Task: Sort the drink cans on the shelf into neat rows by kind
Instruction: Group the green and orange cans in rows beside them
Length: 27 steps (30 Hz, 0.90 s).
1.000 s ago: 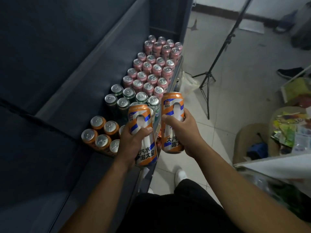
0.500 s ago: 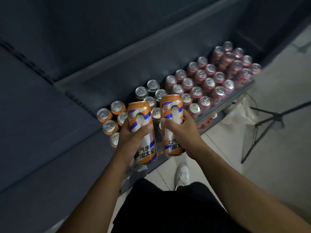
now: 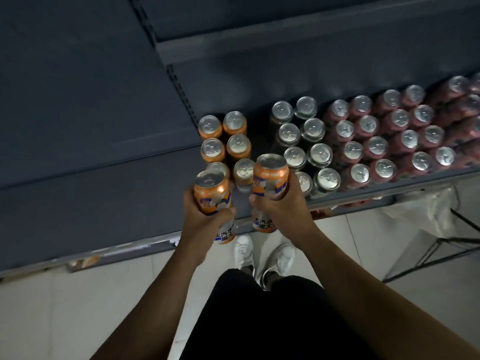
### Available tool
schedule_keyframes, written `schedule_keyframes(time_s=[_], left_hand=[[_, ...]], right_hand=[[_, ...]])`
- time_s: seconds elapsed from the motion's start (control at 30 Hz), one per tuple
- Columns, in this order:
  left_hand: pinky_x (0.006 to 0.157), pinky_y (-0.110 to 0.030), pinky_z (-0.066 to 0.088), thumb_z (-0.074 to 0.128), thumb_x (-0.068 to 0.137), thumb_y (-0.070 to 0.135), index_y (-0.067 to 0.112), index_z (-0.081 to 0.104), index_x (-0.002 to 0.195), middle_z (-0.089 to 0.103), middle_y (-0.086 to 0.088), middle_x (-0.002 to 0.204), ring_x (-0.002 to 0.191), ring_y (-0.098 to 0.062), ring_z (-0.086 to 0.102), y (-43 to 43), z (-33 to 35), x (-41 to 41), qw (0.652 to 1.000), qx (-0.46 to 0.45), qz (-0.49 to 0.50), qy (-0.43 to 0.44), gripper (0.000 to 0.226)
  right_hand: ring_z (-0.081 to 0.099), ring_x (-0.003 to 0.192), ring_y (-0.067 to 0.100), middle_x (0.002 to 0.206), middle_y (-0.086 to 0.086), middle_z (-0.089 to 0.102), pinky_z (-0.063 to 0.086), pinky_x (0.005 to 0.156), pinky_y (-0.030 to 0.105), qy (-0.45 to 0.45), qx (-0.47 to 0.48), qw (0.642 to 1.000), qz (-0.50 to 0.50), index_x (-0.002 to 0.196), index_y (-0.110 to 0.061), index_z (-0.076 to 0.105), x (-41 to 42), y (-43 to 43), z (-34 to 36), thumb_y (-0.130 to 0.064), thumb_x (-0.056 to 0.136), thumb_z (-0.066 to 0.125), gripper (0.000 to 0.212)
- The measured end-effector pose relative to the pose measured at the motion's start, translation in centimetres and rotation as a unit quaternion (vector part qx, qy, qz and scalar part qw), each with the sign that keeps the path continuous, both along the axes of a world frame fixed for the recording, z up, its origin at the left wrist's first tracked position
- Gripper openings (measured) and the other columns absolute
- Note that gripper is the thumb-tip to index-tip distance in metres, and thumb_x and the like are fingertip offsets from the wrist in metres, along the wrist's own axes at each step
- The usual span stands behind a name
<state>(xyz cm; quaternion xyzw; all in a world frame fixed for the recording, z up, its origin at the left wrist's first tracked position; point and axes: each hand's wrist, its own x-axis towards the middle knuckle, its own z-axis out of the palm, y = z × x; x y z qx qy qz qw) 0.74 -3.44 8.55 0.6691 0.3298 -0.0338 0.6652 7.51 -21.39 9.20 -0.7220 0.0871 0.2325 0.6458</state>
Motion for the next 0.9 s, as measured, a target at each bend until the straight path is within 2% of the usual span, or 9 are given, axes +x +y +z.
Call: schedule_keyframes(time_s=[0.07,0.17,0.23,0.33,0.4,0.6,0.67,0.8,0.9], left_hand=[[0.072,-0.023,0.058,0.083,0.073,-0.006,0.032,0.048,0.128,0.068,0.004,0.109,0.093,-0.009,0.071,0.4,-1.1,-0.5,1.0,0.009,-0.005,-0.003,0.075],[0.077,-0.023,0.059,0.083,0.072,-0.01,0.043,0.051,0.116,0.069,0.008,0.103,0.093,-0.007,0.07,0.8,-2.7,-1.0,0.999,0.031,-0.017,-0.01,0.076],[0.083,-0.028,0.059,0.085,0.071,-0.009,0.043,0.052,0.114,0.07,0.006,0.105,0.096,-0.01,0.07,1.0,-3.8,-0.9,0.999,0.043,-0.02,-0.011,0.075],[0.089,-0.042,0.059,0.088,0.071,-0.001,0.037,0.053,0.117,0.069,0.003,0.106,0.1,-0.016,0.07,0.9,-5.2,-0.6,0.997,0.061,-0.037,-0.015,0.069],[0.087,-0.044,0.059,0.088,0.072,0.002,0.037,0.053,0.113,0.069,0.006,0.104,0.099,-0.015,0.069,0.7,-5.9,-0.3,0.996,0.081,-0.041,-0.019,0.065],[0.086,-0.044,0.06,0.088,0.072,0.004,0.031,0.05,0.121,0.067,0.019,0.107,0.101,-0.005,0.068,-0.5,-7.9,0.2,0.994,0.103,-0.023,-0.008,0.067],[0.087,-0.041,0.06,0.089,0.072,0.005,0.029,0.05,0.122,0.067,0.019,0.109,0.103,-0.006,0.068,-0.8,-8.5,0.6,0.995,0.102,-0.019,-0.009,0.068],[0.09,-0.03,0.058,0.093,0.071,0.011,0.041,0.051,0.121,0.067,0.016,0.118,0.112,-0.009,0.067,-1.0,-9.3,1.4,0.994,0.101,-0.007,-0.036,0.072],[0.094,-0.033,0.056,0.094,0.07,0.014,0.039,0.048,0.128,0.065,0.013,0.125,0.117,-0.011,0.065,-1.0,-10.1,1.3,0.994,0.099,-0.002,-0.035,0.079]], right_hand=[[0.073,0.099,0.023,0.109,0.009,0.072,0.061,0.081,0.035,0.008,-0.012,1.0,0.003,0.13,-0.016,0.05,-0.3,0.6,-1.4,-0.005,0.074,0.087,0.068],[0.069,0.099,0.006,0.115,0.001,0.067,0.057,0.081,0.019,0.009,-0.042,0.999,-0.001,0.132,-0.018,0.047,-0.6,1.2,-2.9,0.001,0.074,0.087,0.073],[0.067,0.1,0.001,0.117,-0.001,0.066,0.055,0.082,0.017,0.013,-0.065,0.998,0.001,0.129,-0.025,0.049,-0.6,1.5,-3.8,0.0,0.071,0.089,0.075],[0.066,0.112,0.022,0.123,0.008,0.063,0.058,0.092,0.044,-0.013,-0.126,0.992,0.009,0.126,-0.029,0.056,-0.3,1.9,-5.7,-0.021,0.06,0.096,0.077],[0.065,0.112,0.025,0.122,0.007,0.063,0.058,0.09,0.051,-0.015,-0.143,0.989,0.024,0.126,-0.028,0.057,-0.2,1.9,-7.3,-0.029,0.058,0.094,0.078],[0.068,0.105,0.021,0.11,-0.003,0.07,0.058,0.088,0.052,-0.025,-0.14,0.989,0.037,0.116,-0.029,0.061,-0.2,2.4,-8.2,-0.015,0.064,0.088,0.061],[0.068,0.103,0.021,0.109,-0.003,0.07,0.058,0.087,0.053,-0.022,-0.135,0.989,0.046,0.115,-0.027,0.06,-0.2,2.5,-8.7,-0.012,0.065,0.086,0.058],[0.07,0.1,0.015,0.106,-0.007,0.072,0.06,0.087,0.047,-0.021,-0.128,0.99,0.051,0.112,-0.029,0.06,-0.2,2.5,-9.2,-0.003,0.073,0.083,0.053],[0.07,0.101,0.012,0.107,-0.009,0.071,0.06,0.088,0.044,-0.019,-0.128,0.99,0.05,0.113,-0.03,0.059,-0.3,2.7,-9.9,-0.002,0.074,0.084,0.054]])
